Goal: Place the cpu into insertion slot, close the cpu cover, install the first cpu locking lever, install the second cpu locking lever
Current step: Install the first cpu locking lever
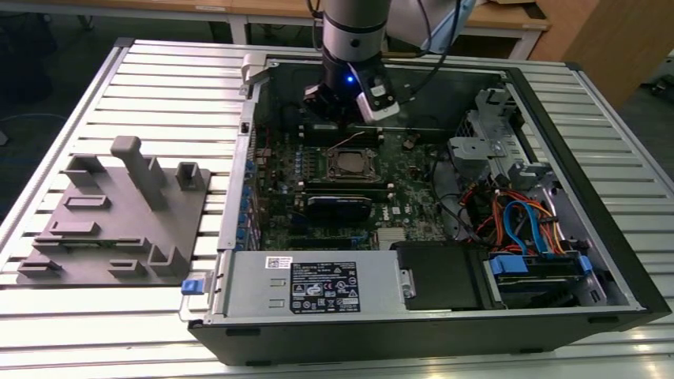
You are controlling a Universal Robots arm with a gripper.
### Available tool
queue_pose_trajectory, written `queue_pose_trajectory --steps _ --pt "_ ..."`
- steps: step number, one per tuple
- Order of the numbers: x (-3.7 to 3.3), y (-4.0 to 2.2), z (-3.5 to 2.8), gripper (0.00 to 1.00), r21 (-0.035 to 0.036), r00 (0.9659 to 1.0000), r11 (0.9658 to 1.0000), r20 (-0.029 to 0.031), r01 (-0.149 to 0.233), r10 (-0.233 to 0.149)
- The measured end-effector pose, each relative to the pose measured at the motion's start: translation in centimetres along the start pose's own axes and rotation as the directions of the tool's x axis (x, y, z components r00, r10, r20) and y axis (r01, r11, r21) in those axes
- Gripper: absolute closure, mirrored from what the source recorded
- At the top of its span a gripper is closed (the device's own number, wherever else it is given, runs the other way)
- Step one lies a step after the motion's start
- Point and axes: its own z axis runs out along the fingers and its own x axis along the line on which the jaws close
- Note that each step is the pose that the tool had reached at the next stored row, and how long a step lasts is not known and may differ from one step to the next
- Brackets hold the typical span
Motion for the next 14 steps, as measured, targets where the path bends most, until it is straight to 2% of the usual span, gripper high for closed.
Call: queue_pose_trajectory --steps 14 --pt "-0.61 0.60 0.44 0.89 0.0003 1.0000 1.0000 -0.0003 0.000 0.000"
